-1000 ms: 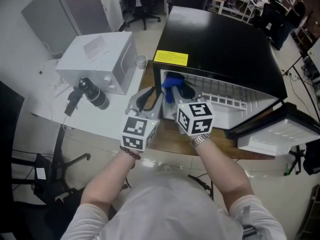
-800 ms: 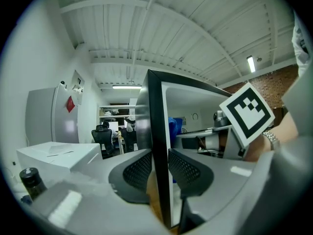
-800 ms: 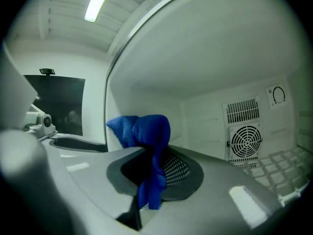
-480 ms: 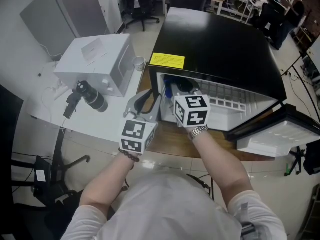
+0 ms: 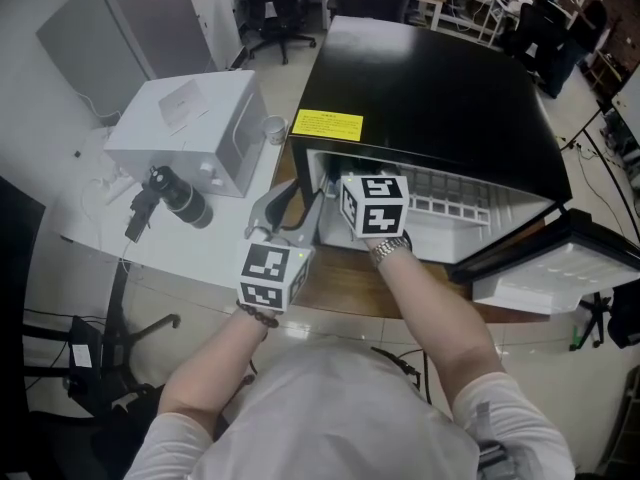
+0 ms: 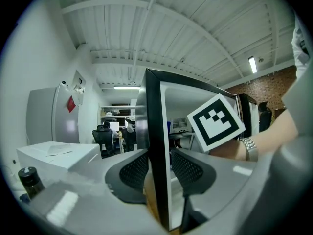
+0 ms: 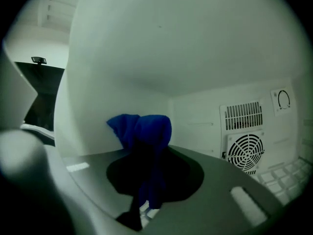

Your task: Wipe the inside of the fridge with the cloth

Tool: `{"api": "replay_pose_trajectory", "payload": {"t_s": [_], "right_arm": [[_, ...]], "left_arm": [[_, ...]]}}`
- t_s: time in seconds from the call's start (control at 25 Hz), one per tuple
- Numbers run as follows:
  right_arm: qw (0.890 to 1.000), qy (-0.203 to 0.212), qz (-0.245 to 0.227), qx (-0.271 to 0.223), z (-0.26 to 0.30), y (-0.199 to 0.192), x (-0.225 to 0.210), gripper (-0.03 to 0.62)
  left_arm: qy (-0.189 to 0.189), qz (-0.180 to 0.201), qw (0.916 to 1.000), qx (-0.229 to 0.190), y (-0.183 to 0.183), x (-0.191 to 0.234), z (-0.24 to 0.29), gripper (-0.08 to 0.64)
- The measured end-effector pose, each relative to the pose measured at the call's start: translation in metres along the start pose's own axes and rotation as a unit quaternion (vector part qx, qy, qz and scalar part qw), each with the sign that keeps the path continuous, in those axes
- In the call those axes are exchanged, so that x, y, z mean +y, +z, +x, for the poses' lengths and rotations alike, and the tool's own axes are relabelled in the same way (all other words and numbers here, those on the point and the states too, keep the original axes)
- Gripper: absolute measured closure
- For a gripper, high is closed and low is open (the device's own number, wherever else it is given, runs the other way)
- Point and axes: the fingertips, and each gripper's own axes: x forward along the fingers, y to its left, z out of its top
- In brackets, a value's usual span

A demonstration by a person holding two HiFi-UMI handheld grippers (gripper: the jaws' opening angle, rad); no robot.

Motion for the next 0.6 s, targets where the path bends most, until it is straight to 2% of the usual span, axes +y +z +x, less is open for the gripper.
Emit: {"api": "replay_pose_trajectory", "payload": {"t_s": [0.6], "right_arm": [[0.999,-0.043,-0.009,0.002,0.024,0.004,-0.031,0.535]], "left_arm": [[-0.001,0.009,0.9999,-0.006,-0.001,0.0,0.001,0.428]]}}
